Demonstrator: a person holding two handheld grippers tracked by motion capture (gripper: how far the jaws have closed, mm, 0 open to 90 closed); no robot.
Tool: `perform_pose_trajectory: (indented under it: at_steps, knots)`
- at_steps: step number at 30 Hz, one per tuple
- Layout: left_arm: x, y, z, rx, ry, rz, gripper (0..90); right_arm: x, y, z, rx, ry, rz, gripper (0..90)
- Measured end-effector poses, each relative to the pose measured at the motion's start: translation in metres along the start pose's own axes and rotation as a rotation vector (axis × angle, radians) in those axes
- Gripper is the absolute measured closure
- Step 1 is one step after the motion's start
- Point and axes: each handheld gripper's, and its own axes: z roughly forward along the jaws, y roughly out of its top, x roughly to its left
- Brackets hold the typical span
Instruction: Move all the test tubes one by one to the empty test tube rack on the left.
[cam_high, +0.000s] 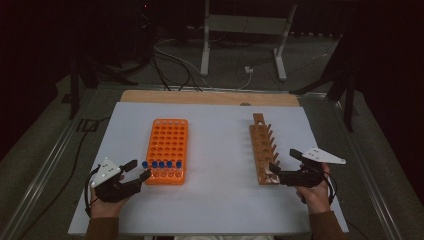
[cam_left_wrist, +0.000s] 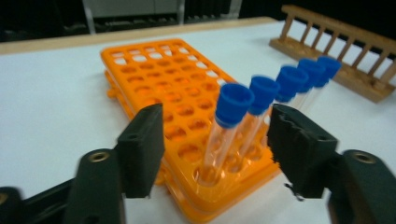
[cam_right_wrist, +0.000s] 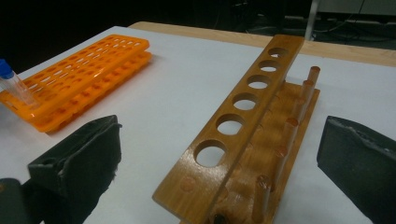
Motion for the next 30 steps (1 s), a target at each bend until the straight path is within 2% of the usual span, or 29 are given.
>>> perform_pose_trajectory:
  at_steps: [4,8,13,17,23,30]
  knots:
    - [0.001,0.003,-0.007,-0.042,0.051,-0.008,25.7,0.000,-0.006,-0.004,-0.025,-0.004,-0.005,0.0]
    - [0.005,0.005,-0.015,-0.077,0.095,-0.024,17.1,0.001,-0.012,-0.007,-0.045,-0.029,-0.034,0.0]
    - [0.009,0.005,-0.021,-0.107,0.121,-0.047,9.0,0.001,-0.018,-0.012,-0.074,-0.037,-0.044,0.0]
    - [0.010,0.005,-0.023,-0.138,0.123,-0.069,1.7,0.000,-0.023,-0.015,-0.085,-0.038,-0.046,0.0]
    - [0.009,0.004,-0.026,-0.150,0.141,-0.055,0.8,-0.003,-0.029,-0.019,-0.106,-0.052,-0.035,0.0]
    - [0.012,-0.001,-0.025,-0.134,0.153,-0.074,0.9,-0.008,-0.032,-0.018,-0.093,-0.063,-0.022,0.0]
